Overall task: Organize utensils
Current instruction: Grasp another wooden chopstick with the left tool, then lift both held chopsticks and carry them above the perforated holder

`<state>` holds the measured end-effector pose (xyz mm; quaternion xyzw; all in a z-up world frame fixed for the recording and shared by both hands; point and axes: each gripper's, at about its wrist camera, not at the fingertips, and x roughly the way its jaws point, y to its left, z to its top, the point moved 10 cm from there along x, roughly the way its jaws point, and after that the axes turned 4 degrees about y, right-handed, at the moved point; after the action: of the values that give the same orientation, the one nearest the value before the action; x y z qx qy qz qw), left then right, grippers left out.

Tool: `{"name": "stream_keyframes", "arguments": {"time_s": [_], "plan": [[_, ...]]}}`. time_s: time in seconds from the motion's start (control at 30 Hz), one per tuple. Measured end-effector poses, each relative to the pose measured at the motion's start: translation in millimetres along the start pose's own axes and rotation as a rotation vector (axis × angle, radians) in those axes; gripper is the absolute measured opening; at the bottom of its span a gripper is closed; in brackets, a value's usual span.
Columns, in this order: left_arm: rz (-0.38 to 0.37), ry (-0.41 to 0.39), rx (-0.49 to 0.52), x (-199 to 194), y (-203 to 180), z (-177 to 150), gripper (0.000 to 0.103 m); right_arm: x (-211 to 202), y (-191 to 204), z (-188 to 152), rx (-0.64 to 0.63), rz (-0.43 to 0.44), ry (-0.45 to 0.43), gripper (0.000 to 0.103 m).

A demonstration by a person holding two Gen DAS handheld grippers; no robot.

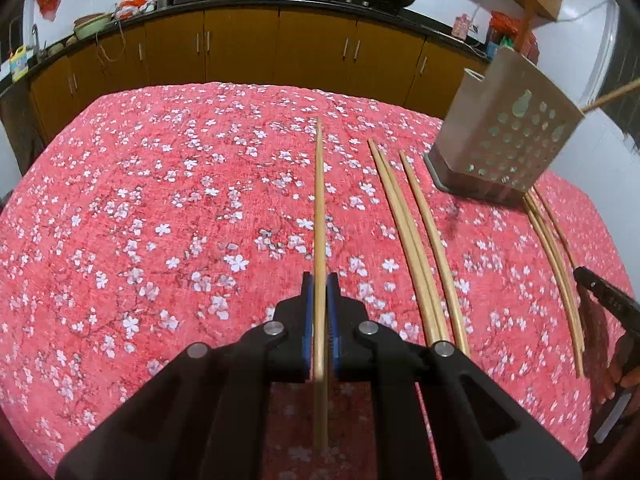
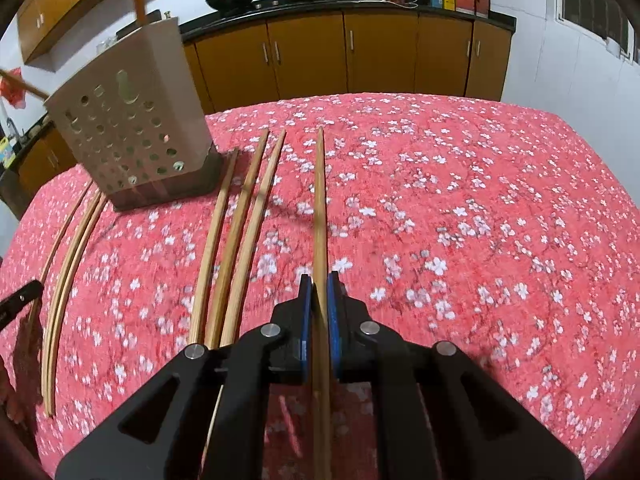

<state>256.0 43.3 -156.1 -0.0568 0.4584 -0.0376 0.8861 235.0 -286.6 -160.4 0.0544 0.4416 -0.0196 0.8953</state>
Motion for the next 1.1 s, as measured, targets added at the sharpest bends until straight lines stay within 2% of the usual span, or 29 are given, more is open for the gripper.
{"name": "stream_keyframes", "arguments": {"time_s": [0.4,0.5,0.8,1.1], "plan": [[0.015,0.001,0.023,-7.1,-3.2,-11.5,0.008,-9.0,-3.5,-12.9,0.010,0.022,0.006,0.008],[0.007,0.005,0.012,-11.6,-2.2,-7.6,0.008,-20.6,-6.0,-6.4,0.034,0.034,-0.029,0.008],[-0.012,-0.135,0.012,-60.1,-4.0,31.9,0.008,-74.0,-16.7,28.6,0.072,0.045,-0.186,0.008],[-0.081,-0.269,-0.053,-104.6,-4.7,59.6,0.007,-106.8,-16.4,52.5,0.079,0.047,-0.309,0.008]]}}
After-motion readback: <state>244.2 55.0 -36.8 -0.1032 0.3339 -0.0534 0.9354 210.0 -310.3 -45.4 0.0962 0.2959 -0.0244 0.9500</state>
